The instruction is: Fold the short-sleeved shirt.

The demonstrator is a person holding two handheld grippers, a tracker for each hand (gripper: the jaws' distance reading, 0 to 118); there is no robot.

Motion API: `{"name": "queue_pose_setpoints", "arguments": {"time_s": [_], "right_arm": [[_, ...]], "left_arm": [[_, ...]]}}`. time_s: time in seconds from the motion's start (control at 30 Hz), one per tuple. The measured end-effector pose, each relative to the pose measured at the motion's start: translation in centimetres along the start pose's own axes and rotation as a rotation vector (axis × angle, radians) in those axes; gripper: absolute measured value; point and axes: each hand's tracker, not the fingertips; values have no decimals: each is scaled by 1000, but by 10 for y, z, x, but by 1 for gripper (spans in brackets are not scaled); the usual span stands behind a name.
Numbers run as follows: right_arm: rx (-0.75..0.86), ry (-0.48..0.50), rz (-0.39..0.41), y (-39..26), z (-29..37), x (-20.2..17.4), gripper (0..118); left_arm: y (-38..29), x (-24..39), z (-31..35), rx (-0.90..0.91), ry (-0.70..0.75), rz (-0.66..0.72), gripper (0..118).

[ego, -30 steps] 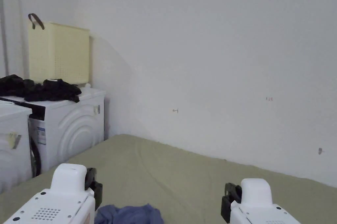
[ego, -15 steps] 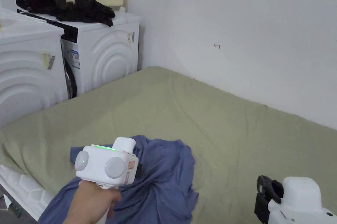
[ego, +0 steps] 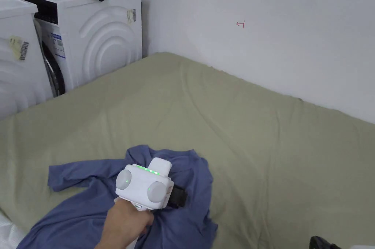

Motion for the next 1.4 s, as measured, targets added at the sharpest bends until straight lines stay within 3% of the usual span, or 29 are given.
{"name": "queue_pose_setpoints", "arguments": {"time_s": [0.07,0.17,0.23,0.27,0.33,0.37,0.4,0.57,0.67,1.0,1.07,1.4], "right_arm": [[-11,-4,10,-2,-2,2,1],[-23,-13,4,-6,-5,8,1],[-30,-16,-9,-8,-4,13,1],[-31,-21,-14,-9,-4,14,1],[-27,-26,-22,-13,-1,18,1],[-24,-27,-29,-14,0,20,1],[-22,-28,-37,-14,1,21,1],[3,-27,-65,-17,21,27,1],[20,-45,-59,-17,33,34,1],[102,-118,-169,-23,101,71,1],[117,-138,-179,-28,117,81,1],[158,-304,-255,-54,183,158,1]], "left_arm": [[-4,-3,1,-25,-8,6,118],[13,13,-57,-135,30,-40,114],[13,13,-60,-92,9,-13,113],[14,10,-58,-122,-8,24,107],[20,3,-50,-116,-19,51,63],[22,-4,-58,-94,-22,60,26],[23,-10,-59,-89,-7,66,1],[16,-21,-48,-5,-72,108,1],[19,-21,-17,111,-195,227,1],[42,36,56,313,-425,-7,1],[65,126,133,345,-485,-65,1],[75,342,241,499,-823,-326,1]]}}
